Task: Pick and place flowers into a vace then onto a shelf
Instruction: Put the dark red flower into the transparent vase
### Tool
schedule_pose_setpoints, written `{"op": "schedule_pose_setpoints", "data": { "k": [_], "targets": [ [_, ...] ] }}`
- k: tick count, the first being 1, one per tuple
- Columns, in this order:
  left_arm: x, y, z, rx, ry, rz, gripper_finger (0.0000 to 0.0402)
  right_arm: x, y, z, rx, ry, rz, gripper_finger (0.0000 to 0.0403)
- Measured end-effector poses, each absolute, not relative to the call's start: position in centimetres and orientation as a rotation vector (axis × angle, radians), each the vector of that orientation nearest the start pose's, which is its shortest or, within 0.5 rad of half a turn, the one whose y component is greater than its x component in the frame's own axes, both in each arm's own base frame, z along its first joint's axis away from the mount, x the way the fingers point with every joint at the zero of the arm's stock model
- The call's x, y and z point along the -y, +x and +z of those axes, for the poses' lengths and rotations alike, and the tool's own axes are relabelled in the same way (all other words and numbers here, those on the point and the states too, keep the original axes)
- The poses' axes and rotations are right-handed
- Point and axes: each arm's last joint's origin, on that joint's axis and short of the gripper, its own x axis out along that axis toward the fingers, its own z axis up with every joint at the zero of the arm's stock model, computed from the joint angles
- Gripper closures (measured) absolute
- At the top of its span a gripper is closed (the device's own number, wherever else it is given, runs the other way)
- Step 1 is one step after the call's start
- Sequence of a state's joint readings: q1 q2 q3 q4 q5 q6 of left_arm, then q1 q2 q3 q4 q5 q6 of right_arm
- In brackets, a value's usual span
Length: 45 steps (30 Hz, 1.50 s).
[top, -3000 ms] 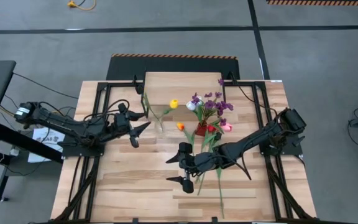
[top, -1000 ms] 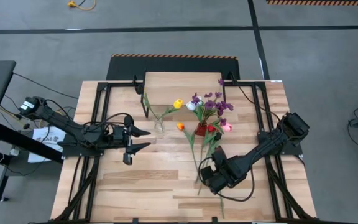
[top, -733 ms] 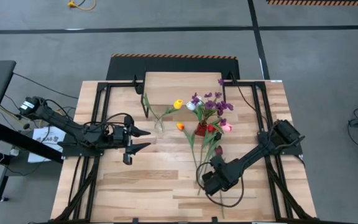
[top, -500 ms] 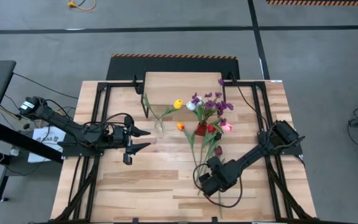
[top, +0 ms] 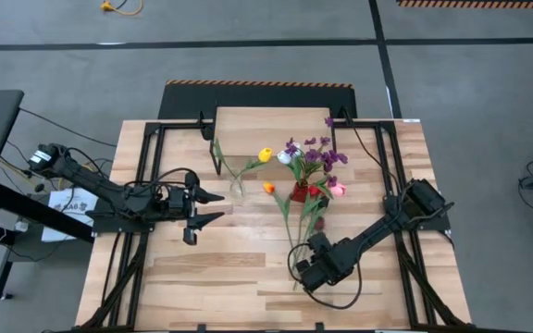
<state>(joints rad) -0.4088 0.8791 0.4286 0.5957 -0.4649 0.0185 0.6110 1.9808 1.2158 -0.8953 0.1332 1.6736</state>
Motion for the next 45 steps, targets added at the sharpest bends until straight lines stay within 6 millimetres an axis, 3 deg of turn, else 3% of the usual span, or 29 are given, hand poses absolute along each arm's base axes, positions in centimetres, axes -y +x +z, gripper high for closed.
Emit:
{"op": "schedule_pose_setpoints", "data": {
  "k": [2,14,19,32,40,45],
  "targets": [
    [6.4,18.0,26.8,0.131,-0.042,0.058,0.0219,-19.1,27.4,12.4,-1.327,0.687,-0.918,0.0387],
    [6.4,18.0,26.8,0.131,-0.043,0.058,0.0219,-20.8,24.3,12.9,-1.446,0.641,-1.102,0.0391],
    [6.4,18.0,26.8,0.131,-0.029,0.059,0.0219,-22.5,24.8,14.1,-1.339,0.601,-0.983,0.0399],
    [6.4,18.0,26.8,0.131,-0.030,0.059,0.0219,-24.6,30.3,20.5,-0.921,0.410,-0.604,0.0397],
    [6.4,18.0,26.7,0.128,-0.024,0.057,0.0219,-23.8,35.0,25.5,-0.676,0.147,-0.403,0.0400],
    [6.7,18.0,26.7,0.130,-0.013,-0.030,0.0219,-22.9,37.8,28.0,-0.544,0.014,-0.290,0.0398]
  ]
}}
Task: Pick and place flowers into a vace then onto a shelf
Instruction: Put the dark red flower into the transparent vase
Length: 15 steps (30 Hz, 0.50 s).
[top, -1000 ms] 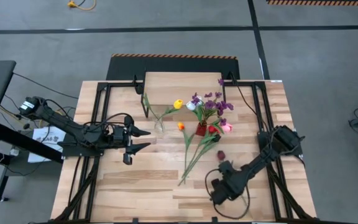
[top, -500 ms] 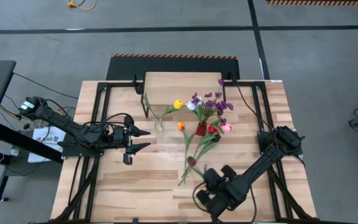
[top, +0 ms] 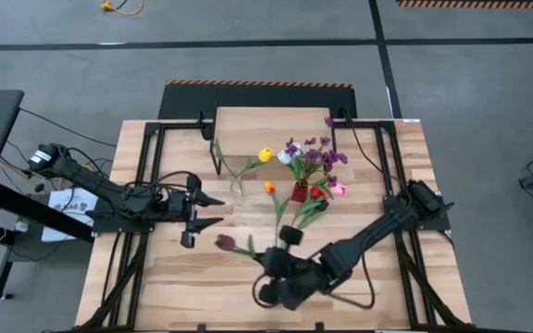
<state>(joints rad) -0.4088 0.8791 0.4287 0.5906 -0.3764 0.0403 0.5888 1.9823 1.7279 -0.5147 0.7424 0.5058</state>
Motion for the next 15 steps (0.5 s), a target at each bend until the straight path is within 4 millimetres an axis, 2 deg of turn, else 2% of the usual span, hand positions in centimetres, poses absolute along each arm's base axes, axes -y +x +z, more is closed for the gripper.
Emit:
{"op": "schedule_pose_setpoints", "data": {
  "k": [7,15],
  "targets": [
    [6.9,18.0,26.7,0.134,0.003,-0.112,0.0219,-21.5,40.2,30.6,-0.393,-0.138,-0.231,0.0398],
    [7.0,18.1,26.7,0.136,0.021,-0.124,0.0219,-19.4,42.2,32.5,-0.306,-0.184,-0.112,0.0397]
  ]
}}
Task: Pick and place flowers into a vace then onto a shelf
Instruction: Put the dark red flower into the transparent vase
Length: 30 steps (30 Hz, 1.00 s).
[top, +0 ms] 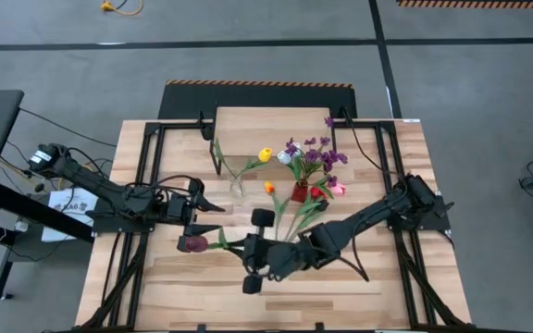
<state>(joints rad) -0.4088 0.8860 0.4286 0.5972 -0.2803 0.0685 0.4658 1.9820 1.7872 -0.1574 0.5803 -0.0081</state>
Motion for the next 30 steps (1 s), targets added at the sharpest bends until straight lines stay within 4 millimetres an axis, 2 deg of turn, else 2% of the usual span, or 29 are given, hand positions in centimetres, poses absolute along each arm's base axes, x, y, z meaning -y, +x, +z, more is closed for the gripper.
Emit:
{"op": "schedule_pose_setpoints", "data": {
  "k": [7,12,20,30],
  "targets": [
    [7.1,18.1,26.7,0.142,0.023,-0.172,0.0219,-16.5,43.4,32.6,-0.319,-0.171,-0.135,0.0398],
    [7.1,18.1,26.7,0.138,0.025,-0.172,0.0219,-15.6,43.7,32.5,-0.335,-0.171,-0.141,0.0398],
    [7.1,18.1,26.6,0.132,0.028,-0.172,0.0219,-15.2,43.7,32.4,-0.348,-0.198,-0.140,0.0398],
    [7.2,18.2,25.9,0.066,0.087,-0.183,0.0219,-14.7,42.7,33.5,-0.372,-0.203,-0.168,0.0399]
  ]
}}
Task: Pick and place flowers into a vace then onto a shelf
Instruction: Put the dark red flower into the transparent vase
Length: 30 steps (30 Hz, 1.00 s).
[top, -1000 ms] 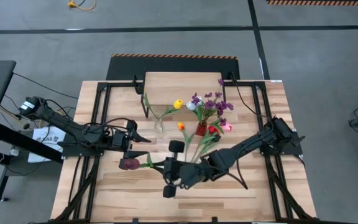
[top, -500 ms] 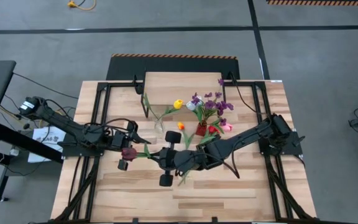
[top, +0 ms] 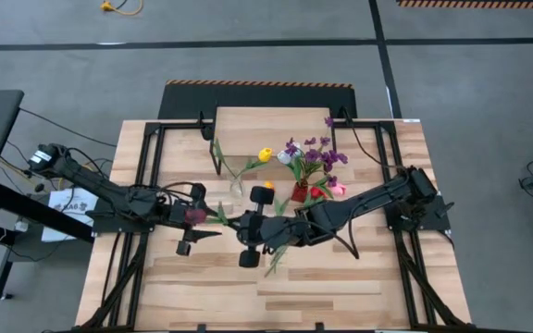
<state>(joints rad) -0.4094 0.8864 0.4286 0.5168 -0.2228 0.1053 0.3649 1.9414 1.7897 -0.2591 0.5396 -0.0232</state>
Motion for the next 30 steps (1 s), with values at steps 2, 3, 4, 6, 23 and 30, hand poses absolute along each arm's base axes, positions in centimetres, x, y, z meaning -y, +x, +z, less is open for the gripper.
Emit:
{"op": "schedule_pose_setpoints", "data": {
  "k": [2,3,4,6,23,30],
  "targets": [
    [7.2,18.2,25.9,0.061,0.092,-0.181,0.0219,-14.5,42.6,33.4,-0.389,-0.207,-0.170,0.0399],
    [7.2,18.2,25.9,0.063,0.091,-0.185,0.0219,-14.4,42.7,33.4,-0.393,-0.205,-0.169,0.0399],
    [7.2,18.2,25.9,0.068,0.090,-0.192,0.0219,-14.3,42.7,33.4,-0.394,-0.196,-0.173,0.0399],
    [7.2,18.1,26.1,0.082,0.086,-0.196,0.0219,-14.1,42.7,33.4,-0.391,-0.177,-0.174,0.0399],
    [7.1,18.0,27.4,0.211,0.034,-0.178,0.0219,-14.2,42.8,33.4,-0.394,-0.149,-0.137,0.0399],
    [7.3,19.2,27.1,0.253,0.016,-0.133,0.0219,-14.2,42.8,33.4,-0.395,-0.146,-0.125,0.0399]
  ]
}}
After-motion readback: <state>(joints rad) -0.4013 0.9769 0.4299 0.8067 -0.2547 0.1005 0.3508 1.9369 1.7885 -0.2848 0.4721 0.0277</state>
